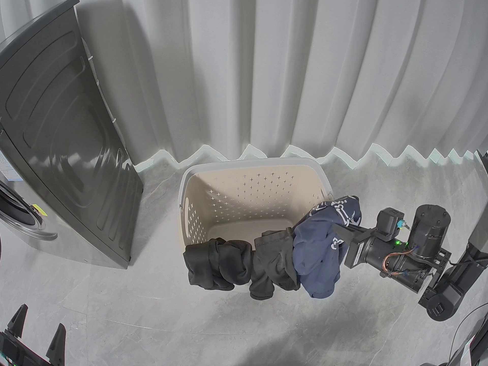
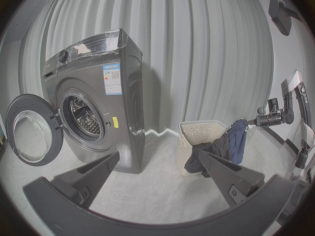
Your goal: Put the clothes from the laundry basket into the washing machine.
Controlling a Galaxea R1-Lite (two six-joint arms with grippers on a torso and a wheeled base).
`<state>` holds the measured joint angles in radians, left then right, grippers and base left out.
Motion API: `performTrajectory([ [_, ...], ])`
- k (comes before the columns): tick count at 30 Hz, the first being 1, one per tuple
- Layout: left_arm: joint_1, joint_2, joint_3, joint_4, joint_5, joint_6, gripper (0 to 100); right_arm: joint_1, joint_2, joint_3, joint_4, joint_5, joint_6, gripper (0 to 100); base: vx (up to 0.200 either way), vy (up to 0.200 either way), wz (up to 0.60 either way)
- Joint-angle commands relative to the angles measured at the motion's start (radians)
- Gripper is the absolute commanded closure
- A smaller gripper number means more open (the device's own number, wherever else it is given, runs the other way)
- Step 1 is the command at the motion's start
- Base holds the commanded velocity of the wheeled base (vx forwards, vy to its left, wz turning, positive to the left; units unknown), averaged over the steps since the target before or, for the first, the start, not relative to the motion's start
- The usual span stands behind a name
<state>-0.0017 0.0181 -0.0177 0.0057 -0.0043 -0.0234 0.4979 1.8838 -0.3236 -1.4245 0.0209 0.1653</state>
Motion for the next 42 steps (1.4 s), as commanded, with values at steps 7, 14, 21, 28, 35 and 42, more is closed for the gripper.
performTrajectory([
  [7, 0.000, -0.017, 0.015, 0.000, 0.000, -0.001, 0, 0.036, -0.276, -0.011, 0.001, -0.001, -0.055, 100, 0.000, 0.000, 0.00],
  [14, 0.002, -0.017, 0.015, 0.000, 0.000, 0.000, 0, 0.039, -0.370, -0.061, 0.015, 0.008, -0.115, 100, 0.000, 0.000, 0.00],
  [21, 0.000, -0.017, 0.015, 0.002, 0.000, 0.000, 0, 0.014, -0.414, -0.097, 0.087, -0.009, -0.115, 100, -0.029, 0.000, 0.00],
  [28, 0.000, -0.017, 0.015, 0.002, 0.003, -0.006, 0, 0.016, -0.443, -0.046, 0.108, -0.059, -0.112, 100, -0.200, 0.000, 0.00],
  [35, 0.000, -0.017, 0.015, 0.002, 0.001, -0.006, 0, 0.014, -0.468, -0.048, 0.110, -0.064, -0.112, 100, -0.114, 0.000, 0.00],
  [42, 0.000, -0.017, 0.015, 0.002, 0.001, -0.006, 0, 0.036, -0.477, -0.037, 0.111, -0.147, -0.109, 100, 0.000, 0.114, 0.00],
])
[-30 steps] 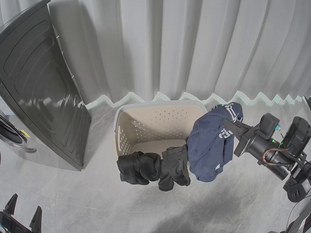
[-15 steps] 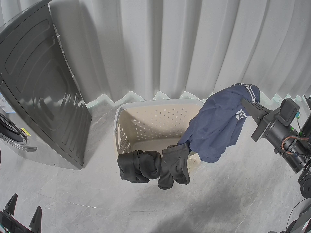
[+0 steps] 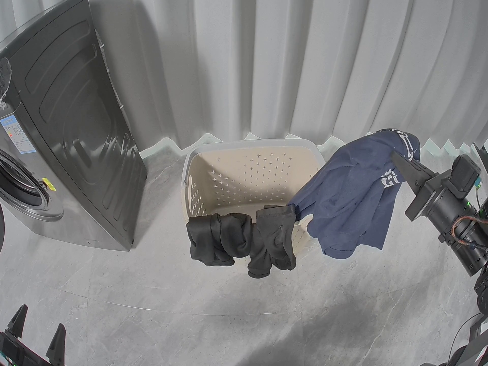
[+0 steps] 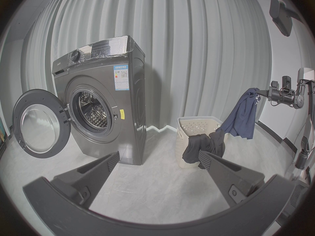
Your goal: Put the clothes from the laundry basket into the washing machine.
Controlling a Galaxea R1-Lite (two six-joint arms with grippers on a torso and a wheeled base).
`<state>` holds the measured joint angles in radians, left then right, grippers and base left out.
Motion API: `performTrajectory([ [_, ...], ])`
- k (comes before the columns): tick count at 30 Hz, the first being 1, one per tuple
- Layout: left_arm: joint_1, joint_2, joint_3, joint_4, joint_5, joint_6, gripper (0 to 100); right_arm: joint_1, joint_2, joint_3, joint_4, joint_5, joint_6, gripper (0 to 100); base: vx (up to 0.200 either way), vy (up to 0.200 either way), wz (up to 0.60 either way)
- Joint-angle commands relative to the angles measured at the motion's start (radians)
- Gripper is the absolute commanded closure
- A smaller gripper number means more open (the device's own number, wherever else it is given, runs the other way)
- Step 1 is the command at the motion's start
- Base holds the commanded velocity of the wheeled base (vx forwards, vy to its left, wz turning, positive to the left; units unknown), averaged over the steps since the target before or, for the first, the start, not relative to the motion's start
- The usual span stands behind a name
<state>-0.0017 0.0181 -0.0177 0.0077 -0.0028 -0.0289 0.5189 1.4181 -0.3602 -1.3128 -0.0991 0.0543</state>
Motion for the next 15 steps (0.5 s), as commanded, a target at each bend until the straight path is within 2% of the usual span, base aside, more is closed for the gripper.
performTrajectory([
  [1, 0.000, -0.017, 0.015, 0.000, 0.000, 0.000, 0, 0.018, -0.013, -0.005, 0.000, -0.027, 0.003, 100, 0.000, 0.200, 0.00],
  [5, 0.000, -0.017, 0.015, 0.000, 0.000, 0.000, 0, 0.019, -0.011, -0.017, 0.000, -0.027, 0.004, 100, 0.000, 0.200, 0.00],
  [11, 0.000, -0.017, 0.015, 0.000, 0.000, -0.002, 0, 0.019, 0.033, -0.102, -0.017, -0.037, 0.010, 100, 0.000, 0.200, 0.00],
  [15, 0.000, -0.017, 0.015, 0.000, 0.000, -0.002, 0, 0.021, 0.044, -0.094, -0.014, -0.040, 0.018, 100, 0.000, 0.200, 0.00],
])
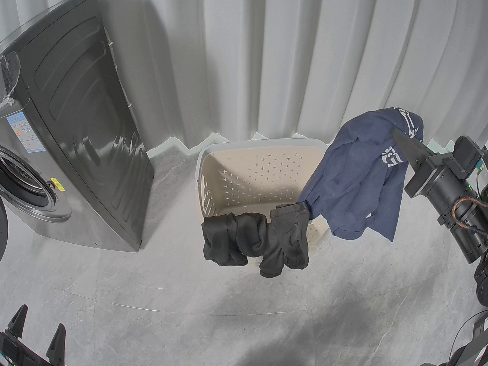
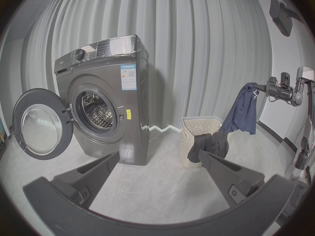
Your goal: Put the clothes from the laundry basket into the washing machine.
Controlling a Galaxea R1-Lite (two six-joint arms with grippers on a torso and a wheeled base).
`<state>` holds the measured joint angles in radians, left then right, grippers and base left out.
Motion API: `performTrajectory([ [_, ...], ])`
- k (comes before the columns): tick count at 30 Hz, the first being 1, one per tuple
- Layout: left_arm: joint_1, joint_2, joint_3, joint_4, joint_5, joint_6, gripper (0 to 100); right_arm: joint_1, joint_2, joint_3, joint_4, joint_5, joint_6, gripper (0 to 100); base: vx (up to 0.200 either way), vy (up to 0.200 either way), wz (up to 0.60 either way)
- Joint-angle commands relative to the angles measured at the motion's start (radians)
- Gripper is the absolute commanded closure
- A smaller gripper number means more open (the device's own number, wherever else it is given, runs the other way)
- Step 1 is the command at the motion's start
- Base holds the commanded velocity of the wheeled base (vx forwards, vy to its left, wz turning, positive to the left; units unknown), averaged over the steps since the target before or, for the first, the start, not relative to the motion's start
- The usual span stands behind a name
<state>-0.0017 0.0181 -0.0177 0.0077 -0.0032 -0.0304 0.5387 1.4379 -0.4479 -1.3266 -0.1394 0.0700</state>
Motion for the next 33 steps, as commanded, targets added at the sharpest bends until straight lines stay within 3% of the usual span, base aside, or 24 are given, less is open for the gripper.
performTrajectory([
  [1, 0.000, -0.017, 0.015, 0.000, 0.000, 0.000, 0, 0.004, 0.024, 0.000, 0.000, 0.000, 0.002, 100, 0.000, 0.200, 0.00],
  [20, 0.000, -0.017, 0.015, 0.000, 0.000, 0.000, 0, 0.014, 0.027, 0.005, -0.002, 0.001, 0.002, 100, 0.000, 0.200, 0.00],
  [26, 0.000, -0.017, 0.015, 0.000, 0.000, 0.000, 0, 0.012, 0.039, 0.005, -0.003, 0.000, 0.004, 100, 0.000, 0.000, 0.00],
  [33, 0.000, -0.017, 0.015, 0.000, 0.000, 0.000, 0, 0.010, 0.041, 0.005, -0.002, 0.000, 0.004, 100, -0.200, 0.000, 0.00],
])
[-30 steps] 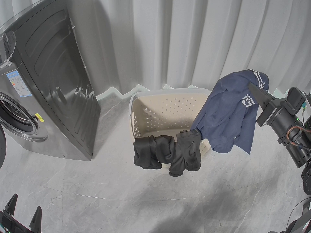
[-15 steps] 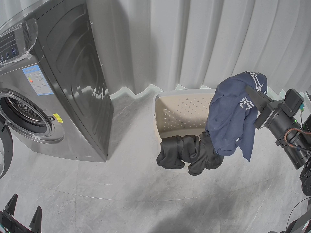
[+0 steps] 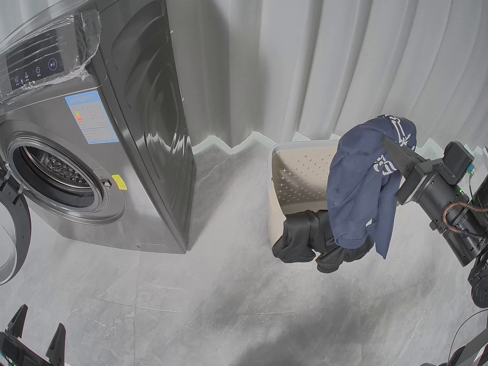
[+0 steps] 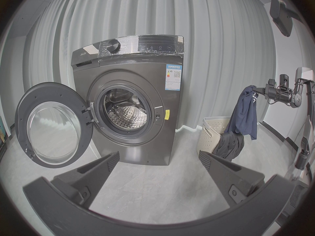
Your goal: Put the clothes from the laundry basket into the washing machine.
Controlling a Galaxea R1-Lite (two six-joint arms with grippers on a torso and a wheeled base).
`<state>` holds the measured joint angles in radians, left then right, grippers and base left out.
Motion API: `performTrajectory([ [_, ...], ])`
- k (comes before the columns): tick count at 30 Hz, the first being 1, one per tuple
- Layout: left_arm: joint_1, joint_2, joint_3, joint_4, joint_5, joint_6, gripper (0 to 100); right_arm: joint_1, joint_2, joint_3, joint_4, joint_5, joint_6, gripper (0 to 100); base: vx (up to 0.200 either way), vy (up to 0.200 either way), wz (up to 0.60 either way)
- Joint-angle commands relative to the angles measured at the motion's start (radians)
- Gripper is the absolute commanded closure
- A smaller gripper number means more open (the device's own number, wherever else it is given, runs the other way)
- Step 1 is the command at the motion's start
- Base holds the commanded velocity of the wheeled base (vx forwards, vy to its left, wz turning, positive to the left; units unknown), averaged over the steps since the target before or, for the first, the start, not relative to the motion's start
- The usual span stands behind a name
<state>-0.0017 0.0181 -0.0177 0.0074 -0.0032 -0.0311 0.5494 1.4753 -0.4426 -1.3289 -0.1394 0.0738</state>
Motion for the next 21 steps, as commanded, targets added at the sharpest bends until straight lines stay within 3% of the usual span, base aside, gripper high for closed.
performTrajectory([
  [1, 0.000, -0.017, 0.015, 0.000, 0.000, 0.000, 0, 0.000, 0.003, -0.001, -0.001, 0.000, 0.000, 100, -0.200, 0.000, 0.00],
  [5, 0.000, -0.017, 0.015, 0.000, 0.002, 0.000, 0, 0.000, 0.007, -0.001, 0.001, 0.000, 0.000, 100, -0.200, 0.000, 0.00],
  [11, 0.000, -0.017, 0.015, 0.000, 0.000, 0.000, 0, 0.000, 0.011, -0.004, -0.001, 0.000, 0.001, 100, 0.000, 0.000, 0.00],
  [21, 0.000, -0.017, 0.015, 0.000, 0.000, 0.000, 0, 0.006, 0.010, -0.008, -0.003, 0.001, 0.001, 100, 0.000, 0.200, 0.00],
])
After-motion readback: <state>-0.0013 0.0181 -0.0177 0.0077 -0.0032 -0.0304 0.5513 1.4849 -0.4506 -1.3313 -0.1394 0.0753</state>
